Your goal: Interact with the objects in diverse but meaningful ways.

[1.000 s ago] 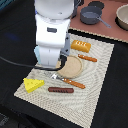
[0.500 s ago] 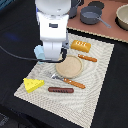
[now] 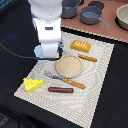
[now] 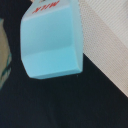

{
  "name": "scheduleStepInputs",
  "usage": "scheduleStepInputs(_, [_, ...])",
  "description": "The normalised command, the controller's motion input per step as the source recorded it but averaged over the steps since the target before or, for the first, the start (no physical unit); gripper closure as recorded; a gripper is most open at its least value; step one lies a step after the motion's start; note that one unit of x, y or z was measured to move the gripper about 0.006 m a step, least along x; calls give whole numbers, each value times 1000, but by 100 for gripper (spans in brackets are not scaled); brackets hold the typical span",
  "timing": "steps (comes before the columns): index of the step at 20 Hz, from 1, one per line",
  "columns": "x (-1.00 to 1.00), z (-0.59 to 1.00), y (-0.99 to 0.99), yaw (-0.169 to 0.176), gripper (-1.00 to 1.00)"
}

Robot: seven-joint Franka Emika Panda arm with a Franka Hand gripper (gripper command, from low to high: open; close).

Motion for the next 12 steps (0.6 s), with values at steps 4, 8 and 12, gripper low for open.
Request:
scheduleStepInputs(4, [-501, -241, 186, 45, -100])
scheduleStepInputs(8, [-230, -312, 34, 18, -100])
scheduleStepInputs(12, [-474, -485, 1, 44, -100])
